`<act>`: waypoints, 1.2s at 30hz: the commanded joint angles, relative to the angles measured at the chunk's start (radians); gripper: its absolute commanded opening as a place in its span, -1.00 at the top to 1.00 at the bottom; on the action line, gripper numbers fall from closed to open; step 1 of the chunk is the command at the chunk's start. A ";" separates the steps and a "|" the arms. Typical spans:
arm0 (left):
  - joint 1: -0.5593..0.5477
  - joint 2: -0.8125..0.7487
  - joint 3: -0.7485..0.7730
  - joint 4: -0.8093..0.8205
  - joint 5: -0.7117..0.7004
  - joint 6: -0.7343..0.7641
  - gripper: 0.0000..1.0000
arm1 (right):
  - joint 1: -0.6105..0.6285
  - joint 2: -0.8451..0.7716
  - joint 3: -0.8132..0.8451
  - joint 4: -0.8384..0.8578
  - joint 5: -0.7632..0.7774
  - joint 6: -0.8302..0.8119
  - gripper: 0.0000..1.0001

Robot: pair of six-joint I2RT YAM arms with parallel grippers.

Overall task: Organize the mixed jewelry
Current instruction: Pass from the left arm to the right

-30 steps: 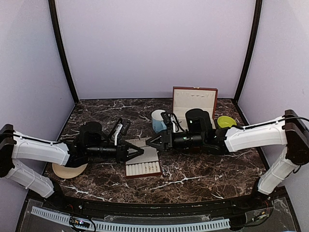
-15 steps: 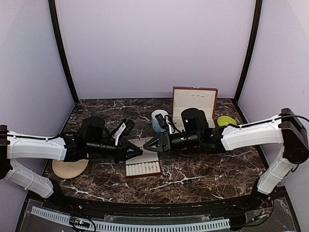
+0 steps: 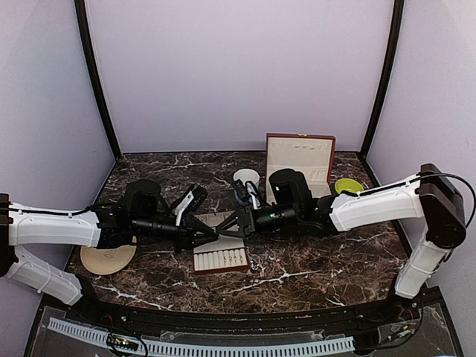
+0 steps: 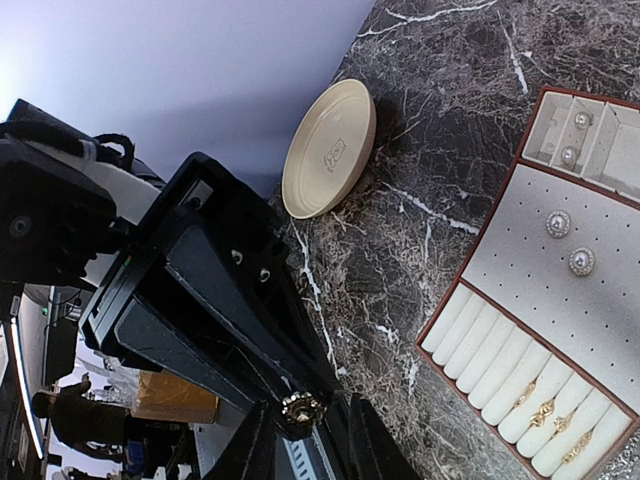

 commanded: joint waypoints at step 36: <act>-0.001 -0.089 -0.019 0.039 -0.022 -0.083 -0.65 | 0.009 -0.009 -0.050 0.189 0.052 0.026 1.00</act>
